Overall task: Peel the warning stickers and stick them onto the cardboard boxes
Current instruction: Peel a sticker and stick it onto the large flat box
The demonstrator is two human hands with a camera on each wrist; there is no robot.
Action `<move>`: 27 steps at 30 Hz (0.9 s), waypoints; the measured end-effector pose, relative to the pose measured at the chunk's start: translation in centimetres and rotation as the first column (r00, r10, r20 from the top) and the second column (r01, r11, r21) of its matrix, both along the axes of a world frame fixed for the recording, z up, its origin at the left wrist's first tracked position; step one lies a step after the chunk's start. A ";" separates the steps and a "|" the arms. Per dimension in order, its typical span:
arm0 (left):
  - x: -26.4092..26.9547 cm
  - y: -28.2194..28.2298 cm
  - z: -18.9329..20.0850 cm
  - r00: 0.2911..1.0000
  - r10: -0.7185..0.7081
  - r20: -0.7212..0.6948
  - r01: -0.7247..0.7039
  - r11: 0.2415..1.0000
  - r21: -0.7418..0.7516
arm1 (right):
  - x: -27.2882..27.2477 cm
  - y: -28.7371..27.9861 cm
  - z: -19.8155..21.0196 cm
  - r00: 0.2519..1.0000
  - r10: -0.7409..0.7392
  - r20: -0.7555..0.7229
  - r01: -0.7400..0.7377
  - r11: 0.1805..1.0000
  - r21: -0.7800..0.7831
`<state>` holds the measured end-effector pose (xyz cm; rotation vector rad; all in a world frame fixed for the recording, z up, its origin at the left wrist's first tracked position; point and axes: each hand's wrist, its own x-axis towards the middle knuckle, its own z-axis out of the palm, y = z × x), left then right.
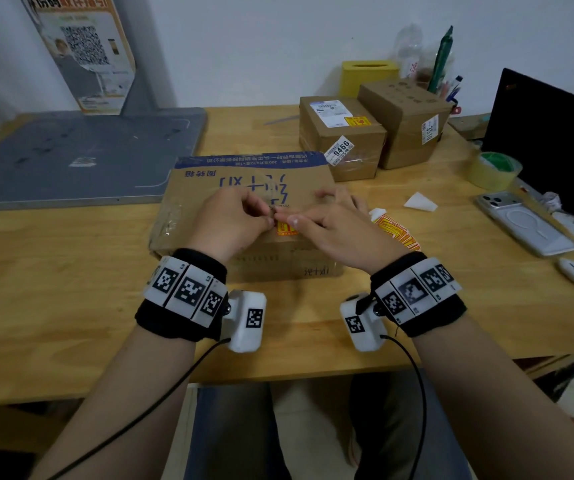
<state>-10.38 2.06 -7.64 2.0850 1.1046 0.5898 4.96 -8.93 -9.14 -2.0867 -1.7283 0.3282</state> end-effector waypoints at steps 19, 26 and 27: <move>0.5 -0.1 0.3 0.998 -0.007 -0.055 0.007 1.000 -0.005 | -0.2 0.2 -0.1 0.995 -0.078 0.062 0.077 0.997 0.016; 0.6 -0.1 0.2 0.998 0.000 -0.059 -0.001 1.000 -0.007 | 0.8 -1.0 -0.2 0.998 -0.048 -0.050 0.051 0.997 0.066; 0.7 -0.2 0.2 0.998 0.000 -0.062 0.000 1.000 -0.002 | 0.9 -1.1 -0.2 0.997 -0.051 -0.052 0.054 0.997 0.060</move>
